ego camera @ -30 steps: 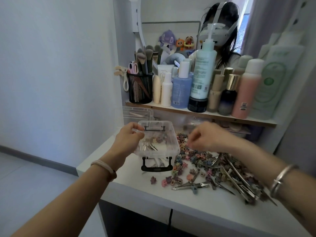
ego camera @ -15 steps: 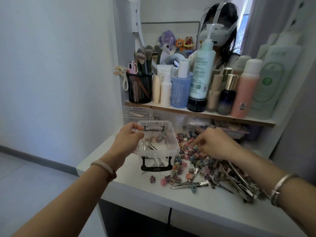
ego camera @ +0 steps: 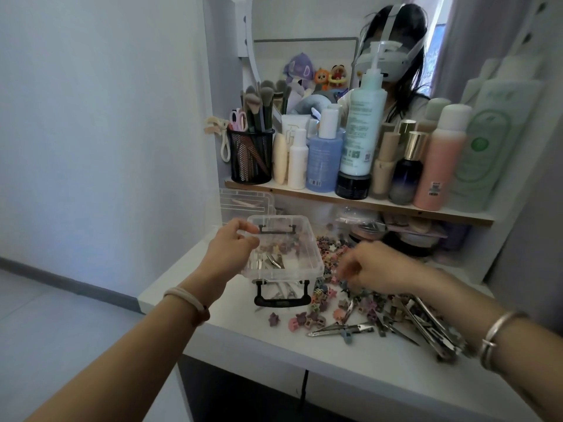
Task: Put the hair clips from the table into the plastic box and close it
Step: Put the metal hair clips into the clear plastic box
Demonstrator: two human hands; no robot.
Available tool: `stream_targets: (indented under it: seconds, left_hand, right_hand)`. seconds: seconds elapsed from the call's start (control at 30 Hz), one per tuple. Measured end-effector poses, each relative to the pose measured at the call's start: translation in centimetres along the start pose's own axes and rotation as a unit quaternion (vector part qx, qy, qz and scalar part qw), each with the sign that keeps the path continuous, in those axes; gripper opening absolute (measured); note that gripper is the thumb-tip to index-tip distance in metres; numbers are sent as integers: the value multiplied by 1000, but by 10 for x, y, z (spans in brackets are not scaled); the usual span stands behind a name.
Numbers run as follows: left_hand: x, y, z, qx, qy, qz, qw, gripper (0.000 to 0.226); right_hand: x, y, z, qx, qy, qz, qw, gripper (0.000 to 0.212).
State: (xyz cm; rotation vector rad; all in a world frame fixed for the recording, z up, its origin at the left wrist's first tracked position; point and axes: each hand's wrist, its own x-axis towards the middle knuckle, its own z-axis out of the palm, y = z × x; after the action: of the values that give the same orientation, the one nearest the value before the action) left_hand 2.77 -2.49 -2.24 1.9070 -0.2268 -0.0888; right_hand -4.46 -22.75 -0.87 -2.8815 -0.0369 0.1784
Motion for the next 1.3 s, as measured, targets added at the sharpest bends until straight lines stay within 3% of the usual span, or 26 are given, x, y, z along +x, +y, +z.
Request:
stream_targets:
  seconds: [0.33, 0.57, 0.7, 0.77, 0.9, 1.03, 1.1, 1.2, 1.3]
  left_hand:
    - [-1, 0, -1, 5, -7, -4, 1000, 10]
    - [0, -1, 0, 5, -9, -5, 1000, 11]
    - [-1, 0, 0, 3, -9, -4, 1000, 11]
    - [-2, 1, 0, 3, -8, -5, 1000, 11]
    - [-3, 3, -1, -1, -9, -8, 1000, 10]
    - [-4, 4, 0, 4, -12, -4, 1000, 9]
    - [-3, 3, 0, 5, -8, -4, 1000, 9]
    - [-3, 3, 1, 3, -5, -7, 1000, 10]
    - [-4, 4, 2, 5, -6, -6, 1000, 10]
  right_hand:
    - [4, 2, 18, -169, -15, -22, 985, 31]
    - [7, -11, -19, -60, 175, -67, 981, 16]
    - [8, -37, -28, 78, 324, -121, 935, 13]
    - [6, -53, -28, 108, 345, -155, 919, 14]
    - [7, -64, -19, 74, 238, -181, 951, 21]
    - [2, -38, -26, 56, 190, -110, 974, 20]
    - [-1, -17, -25, -19, 102, -72, 992, 18]
    - [-6, 5, -9, -102, -25, -33, 994, 19]
    - [-5, 16, 6, -141, -56, -6, 988, 23]
